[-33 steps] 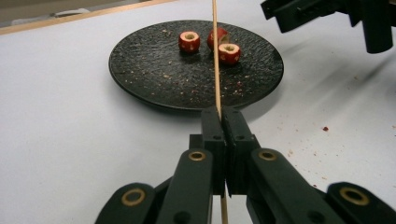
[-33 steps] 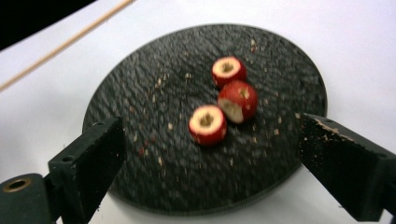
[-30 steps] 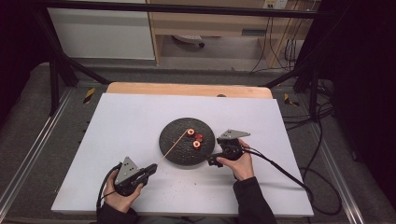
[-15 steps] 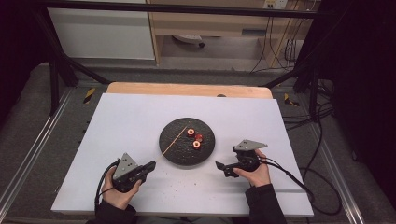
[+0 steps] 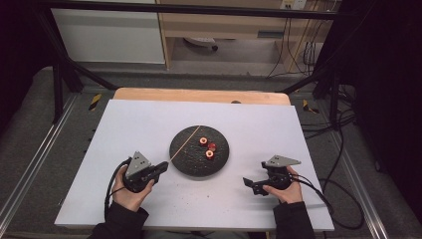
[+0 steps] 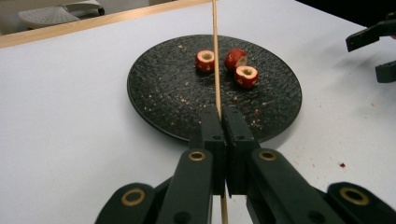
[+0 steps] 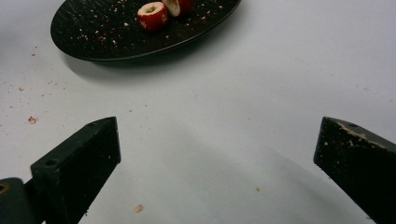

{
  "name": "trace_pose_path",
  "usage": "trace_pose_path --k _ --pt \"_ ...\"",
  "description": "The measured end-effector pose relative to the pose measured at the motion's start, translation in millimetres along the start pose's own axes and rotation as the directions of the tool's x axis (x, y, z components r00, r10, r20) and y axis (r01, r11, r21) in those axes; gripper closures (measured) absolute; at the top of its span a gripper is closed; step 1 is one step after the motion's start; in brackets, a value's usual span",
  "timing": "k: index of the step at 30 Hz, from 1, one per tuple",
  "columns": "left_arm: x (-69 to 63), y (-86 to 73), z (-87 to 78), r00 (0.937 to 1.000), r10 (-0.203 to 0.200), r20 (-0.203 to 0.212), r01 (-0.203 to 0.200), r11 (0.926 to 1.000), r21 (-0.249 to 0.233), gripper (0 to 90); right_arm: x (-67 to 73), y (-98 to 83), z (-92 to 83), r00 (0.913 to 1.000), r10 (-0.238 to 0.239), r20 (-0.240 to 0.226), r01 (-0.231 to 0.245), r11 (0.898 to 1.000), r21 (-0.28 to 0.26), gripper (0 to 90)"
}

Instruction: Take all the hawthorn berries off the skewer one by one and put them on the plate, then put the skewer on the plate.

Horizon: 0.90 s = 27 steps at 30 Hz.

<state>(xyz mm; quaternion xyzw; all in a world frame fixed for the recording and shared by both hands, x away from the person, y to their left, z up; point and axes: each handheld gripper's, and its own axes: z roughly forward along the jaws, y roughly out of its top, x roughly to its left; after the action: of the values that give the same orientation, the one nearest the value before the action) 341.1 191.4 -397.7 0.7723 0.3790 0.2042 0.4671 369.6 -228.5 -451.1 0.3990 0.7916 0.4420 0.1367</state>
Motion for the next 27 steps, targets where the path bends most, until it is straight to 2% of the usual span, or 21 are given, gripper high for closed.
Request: trace_pose_path --k 17,27 --pt "0.2 25.8 33.7 0.9993 -0.037 -0.002 0.037 0.9988 0.033 88.3 -2.6 -6.2 -2.2 0.9999 0.008 0.015 -0.009 1.000 0.013 0.7" --pt "-0.5 33.6 60.9 0.9978 -0.056 -0.036 0.058 0.9962 0.065 88.3 -3.2 -7.2 -1.4 0.9999 0.001 0.013 -0.001 1.000 0.018 0.8"
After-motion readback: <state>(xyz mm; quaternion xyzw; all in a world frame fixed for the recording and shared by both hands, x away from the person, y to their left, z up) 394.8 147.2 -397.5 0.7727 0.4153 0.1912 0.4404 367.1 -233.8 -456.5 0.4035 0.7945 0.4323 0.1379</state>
